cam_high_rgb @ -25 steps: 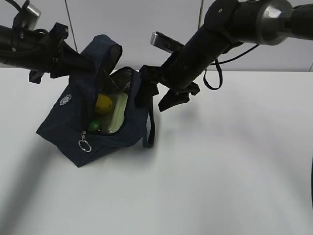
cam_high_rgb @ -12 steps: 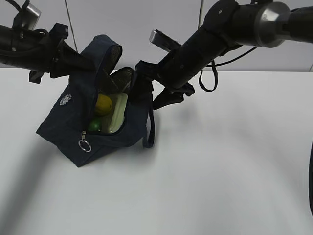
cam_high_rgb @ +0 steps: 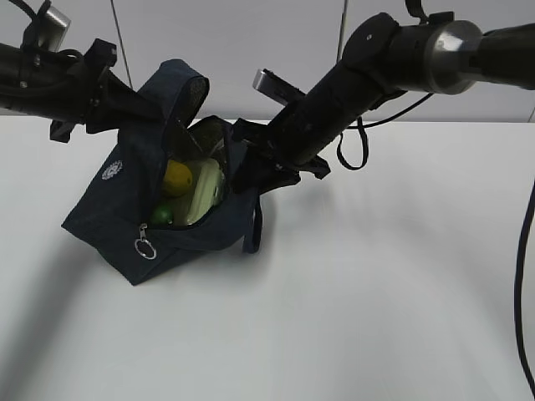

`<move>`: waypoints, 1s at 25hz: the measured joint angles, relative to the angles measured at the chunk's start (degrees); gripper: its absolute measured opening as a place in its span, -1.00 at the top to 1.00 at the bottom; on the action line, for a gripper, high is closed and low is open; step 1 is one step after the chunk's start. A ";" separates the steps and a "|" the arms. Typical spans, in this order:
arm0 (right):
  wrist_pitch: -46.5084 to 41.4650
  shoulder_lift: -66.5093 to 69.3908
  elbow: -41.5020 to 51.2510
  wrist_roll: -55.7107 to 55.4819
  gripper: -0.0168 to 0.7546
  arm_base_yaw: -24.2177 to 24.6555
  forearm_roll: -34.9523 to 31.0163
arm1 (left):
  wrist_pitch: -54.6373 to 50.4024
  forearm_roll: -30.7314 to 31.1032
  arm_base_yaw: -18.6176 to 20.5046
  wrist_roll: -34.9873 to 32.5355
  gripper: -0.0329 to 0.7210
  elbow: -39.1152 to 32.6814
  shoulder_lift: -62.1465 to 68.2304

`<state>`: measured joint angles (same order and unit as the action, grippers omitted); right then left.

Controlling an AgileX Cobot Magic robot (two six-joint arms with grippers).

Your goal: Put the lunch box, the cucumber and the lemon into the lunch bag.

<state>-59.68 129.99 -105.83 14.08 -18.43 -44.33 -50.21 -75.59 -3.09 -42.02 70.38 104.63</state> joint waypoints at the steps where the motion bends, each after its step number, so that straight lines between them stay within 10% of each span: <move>1: -0.09 0.00 0.00 0.25 0.50 0.00 0.00 | 0.00 0.00 0.00 0.00 0.91 0.00 0.00; 5: -0.50 0.00 0.00 0.82 0.92 0.00 0.00 | -0.06 0.00 0.00 0.00 0.91 0.00 0.00; 25: -11.84 -8.12 -6.80 -7.78 0.95 0.00 19.99 | -9.27 -5.22 -3.81 2.09 0.91 0.00 0.00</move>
<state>-71.53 121.86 -112.63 6.30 -18.43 -24.34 -59.48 -80.81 -6.90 -39.92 70.38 104.63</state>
